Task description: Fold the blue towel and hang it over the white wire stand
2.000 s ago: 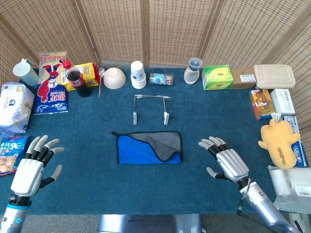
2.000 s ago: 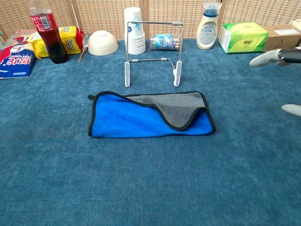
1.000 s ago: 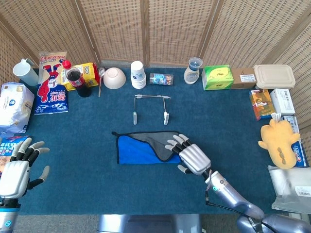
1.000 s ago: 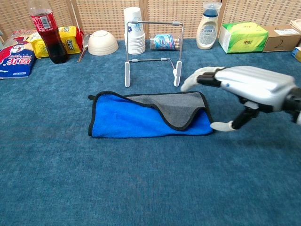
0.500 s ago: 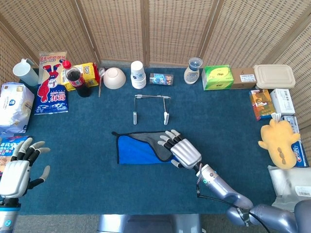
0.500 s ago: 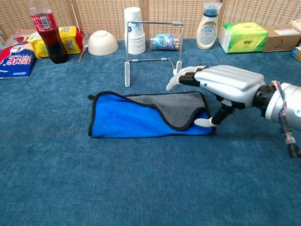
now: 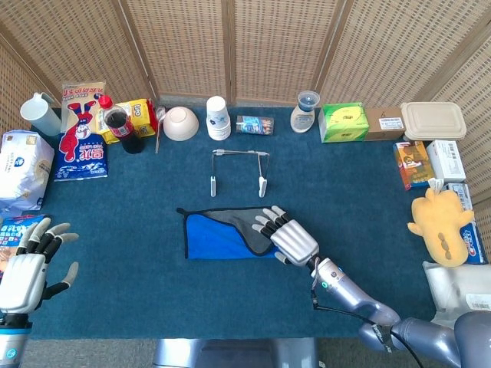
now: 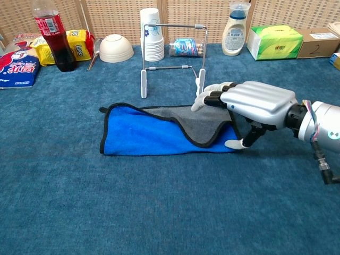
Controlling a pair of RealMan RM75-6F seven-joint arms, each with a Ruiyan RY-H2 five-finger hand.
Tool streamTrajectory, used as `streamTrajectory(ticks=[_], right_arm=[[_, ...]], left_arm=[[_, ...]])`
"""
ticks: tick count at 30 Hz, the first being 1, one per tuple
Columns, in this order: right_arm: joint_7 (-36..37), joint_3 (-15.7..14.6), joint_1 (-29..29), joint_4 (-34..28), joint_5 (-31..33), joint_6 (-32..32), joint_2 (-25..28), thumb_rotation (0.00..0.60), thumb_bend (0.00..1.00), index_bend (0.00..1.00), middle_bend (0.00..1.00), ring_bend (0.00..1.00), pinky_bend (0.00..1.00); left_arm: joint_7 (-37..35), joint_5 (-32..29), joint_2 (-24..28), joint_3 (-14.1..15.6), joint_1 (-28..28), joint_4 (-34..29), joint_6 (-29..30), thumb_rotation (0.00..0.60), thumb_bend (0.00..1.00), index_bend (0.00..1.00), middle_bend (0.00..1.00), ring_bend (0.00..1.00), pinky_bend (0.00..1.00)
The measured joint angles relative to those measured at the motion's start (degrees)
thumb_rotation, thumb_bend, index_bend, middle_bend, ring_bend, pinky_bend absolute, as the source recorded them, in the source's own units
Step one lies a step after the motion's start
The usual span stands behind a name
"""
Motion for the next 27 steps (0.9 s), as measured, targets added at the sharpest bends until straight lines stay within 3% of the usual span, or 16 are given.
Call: streamTrajectory(ticks=[14,27], right_arm=[[1.77,0.04,1.56,1.56,1.19,-0.25,-1.08,0.6,0.27,0.16,0.12,0.0,0.0],[-0.29,1.84,3.15,0.94,4.92,-1.89,-2.69,0.6,0.27,0.15,0.11,0.0,0.0]], left_arm=[[-0.56,0.38,-0.03,-0.47,0.71,0.21,-0.09,0.6,0.32,0.28,0.21,0.01,0.0],[-1.28,0.62,0.02,-0.59,1.07,0.46,-0.69,0.6,0.32,0.28,0.2,0.0,0.0]])
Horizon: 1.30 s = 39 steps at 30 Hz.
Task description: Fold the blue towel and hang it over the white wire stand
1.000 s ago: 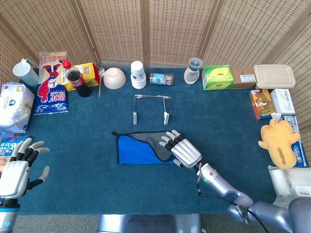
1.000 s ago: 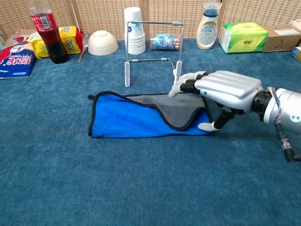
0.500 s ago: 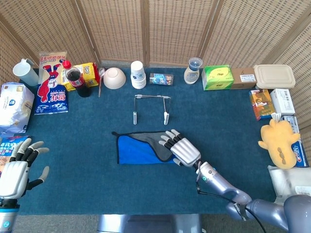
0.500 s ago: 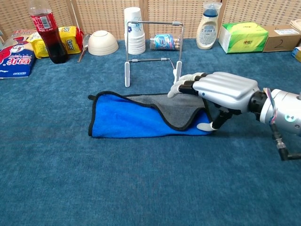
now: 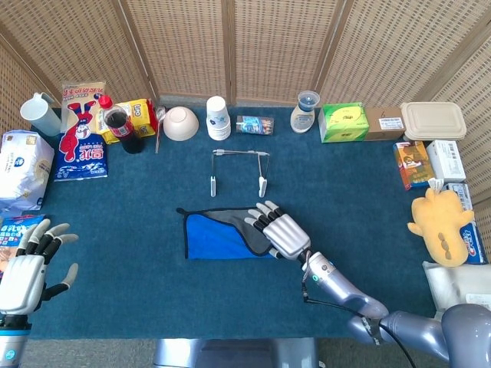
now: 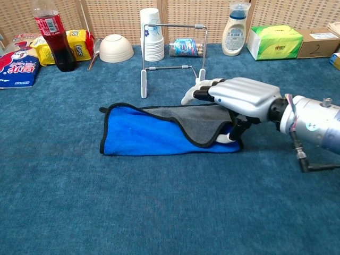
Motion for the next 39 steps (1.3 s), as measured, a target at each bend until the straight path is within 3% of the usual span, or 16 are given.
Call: streamTrajectory(ticks=[24,39], right_arm=[[1.38,4.07,0.18,-0.01,10.44,-1.93,-0.65,0.6,0.27,0.14,0.11,0.0,0.0],[1.62,2.93,-0.81,-2.31,11.07,-1.18,0.83,0.6,0.27,0.13,0.11,0.0,0.0]], left_arm=[[-0.81,0.47,-0.15,-0.36,0.47,0.3,-0.44,0.6,0.31,0.28,0.2,0.0,0.0],[-0.3,1.11,-0.33,-0.37,0.56,-0.07,-0.77,0.6,0.31,0.28,0.2,0.0,0.0]])
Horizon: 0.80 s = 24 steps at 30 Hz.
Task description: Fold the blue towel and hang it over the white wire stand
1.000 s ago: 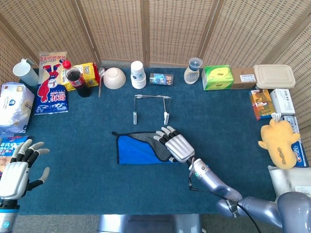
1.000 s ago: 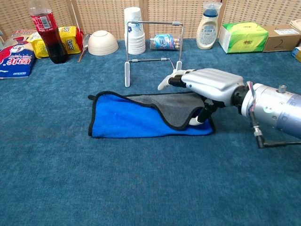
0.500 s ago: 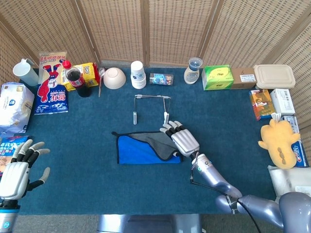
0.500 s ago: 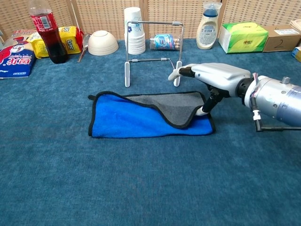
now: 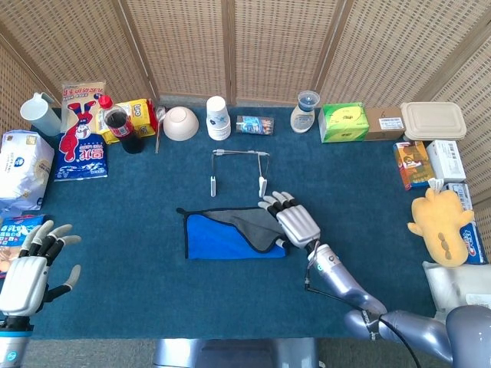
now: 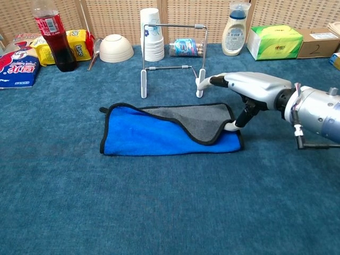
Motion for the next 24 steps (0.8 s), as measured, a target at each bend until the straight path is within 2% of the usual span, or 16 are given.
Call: streamTrajectory(ticks=[9,16,24], right_arm=[[-2.33,-0.32,0.36,-3.03,-0.1,0.44,-0.09,0.6,0.26,0.13,0.11,0.0,0.0],[-4.55,-0.26,0.84,-2.75,0.83,0.44,-1.64,0.6,0.26,0.12,0.11,0.0,0.0],[-4.26,1.93,1.3,-1.33,3.81,0.31,-1.98,0.6,0.26,0.12,0.1,0.0,0.0]], left_arm=[[-0.5,-0.21,-0.04,-0.15,-0.01,0.36,-0.31,0.6,0.31,0.28,0.19,0.0,0.0],[-1.2,-0.29,-0.28,-0.15,-0.13,0.94,-0.79,0.6,0.31,0.28,0.19,0.0,0.0],[-1.72,-0.2,-0.22,-0.03,0.01,1.25,-0.85,0.6,0.31,0.28,0.19,0.0,0.0]])
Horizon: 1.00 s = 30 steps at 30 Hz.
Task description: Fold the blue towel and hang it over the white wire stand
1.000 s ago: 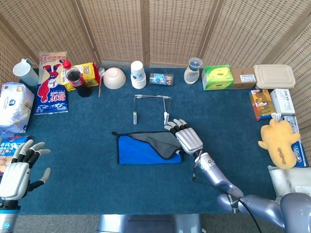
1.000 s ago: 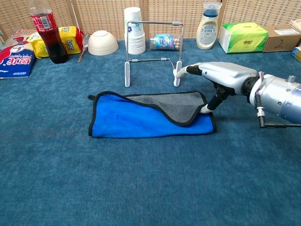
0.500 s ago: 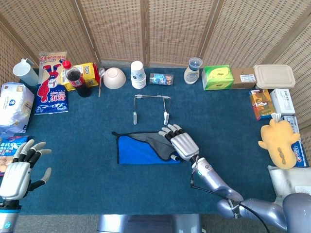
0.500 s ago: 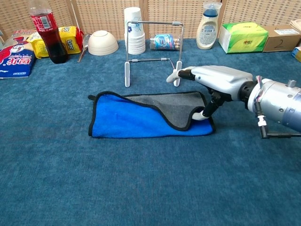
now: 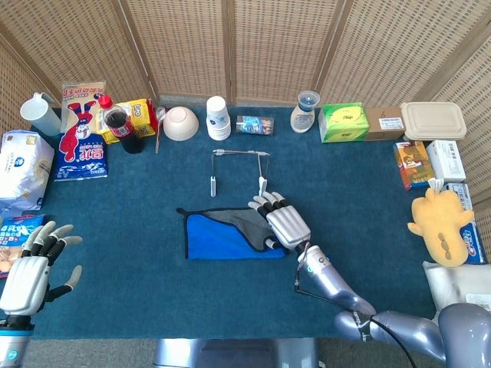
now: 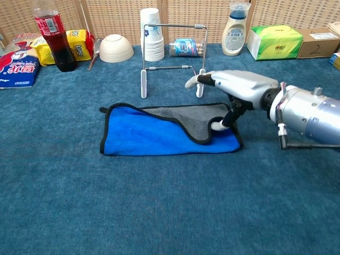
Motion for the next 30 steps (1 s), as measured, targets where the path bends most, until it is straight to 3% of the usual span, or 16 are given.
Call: streamTrajectory(ticks=[30], right_arm=[[1.38,0.79,-0.66,4.32,6.96,-3.13,2.93,0.6,0.26,0.11,0.1,0.0,0.0]], left_arm=[[-0.38,0.94,0.08,0.27,0.49,-0.13,0.39,0.6,0.31,0.28,0.18,0.0,0.0]])
